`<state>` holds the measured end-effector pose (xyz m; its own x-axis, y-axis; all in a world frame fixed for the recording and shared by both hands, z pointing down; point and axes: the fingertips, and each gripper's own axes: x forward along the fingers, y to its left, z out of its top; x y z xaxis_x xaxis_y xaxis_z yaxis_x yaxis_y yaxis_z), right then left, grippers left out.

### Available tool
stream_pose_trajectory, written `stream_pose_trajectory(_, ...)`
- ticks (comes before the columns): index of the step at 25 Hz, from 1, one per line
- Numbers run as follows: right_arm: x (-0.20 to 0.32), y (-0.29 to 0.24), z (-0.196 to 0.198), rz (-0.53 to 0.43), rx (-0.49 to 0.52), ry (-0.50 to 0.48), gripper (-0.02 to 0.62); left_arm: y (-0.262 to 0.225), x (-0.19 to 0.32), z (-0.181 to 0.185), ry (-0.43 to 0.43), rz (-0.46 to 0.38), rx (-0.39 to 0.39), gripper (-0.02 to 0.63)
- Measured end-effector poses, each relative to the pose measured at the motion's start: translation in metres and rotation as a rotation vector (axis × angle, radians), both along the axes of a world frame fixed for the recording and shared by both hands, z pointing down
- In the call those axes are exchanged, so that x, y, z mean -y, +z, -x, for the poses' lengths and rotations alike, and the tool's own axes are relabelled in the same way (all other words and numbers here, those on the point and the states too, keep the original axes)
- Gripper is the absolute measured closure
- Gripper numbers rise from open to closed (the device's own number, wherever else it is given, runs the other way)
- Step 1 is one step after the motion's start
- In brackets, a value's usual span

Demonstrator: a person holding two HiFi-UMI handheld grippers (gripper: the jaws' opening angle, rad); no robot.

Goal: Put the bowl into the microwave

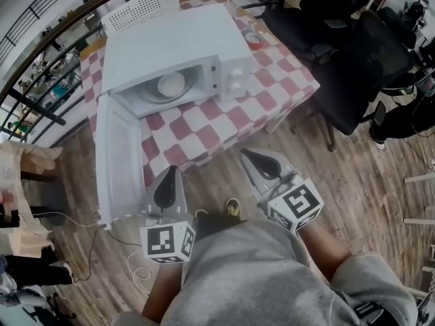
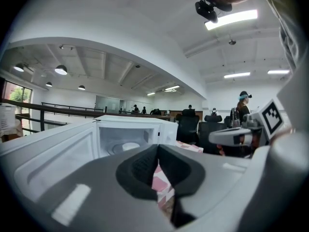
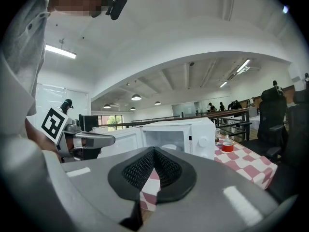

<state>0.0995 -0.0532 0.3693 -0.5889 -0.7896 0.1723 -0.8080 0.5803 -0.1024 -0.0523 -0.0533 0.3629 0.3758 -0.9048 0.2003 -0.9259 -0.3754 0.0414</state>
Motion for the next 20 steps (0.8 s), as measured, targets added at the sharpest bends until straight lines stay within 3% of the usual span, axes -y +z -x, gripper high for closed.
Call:
stream_pose_trajectory(5, 0.001, -0.002, 0.0, 0.024, 0.016, 0.043, 0.595, -0.004, 0.001, 0.006, 0.014, -0.002, -0.008, 0.595)
stream_pose_trajectory(10, -0.001, -0.004, 0.009, 0.027, -0.032, 0.096, 0.595, -0.004, -0.002, 0.018, 0.025, 0.016, -0.02, 0.595)
stream_pose_trajectory(20, -0.007, -0.006, 0.024, 0.03, -0.03, 0.118, 0.595, -0.007, -0.003, 0.029, 0.052, 0.01, -0.039, 0.595)
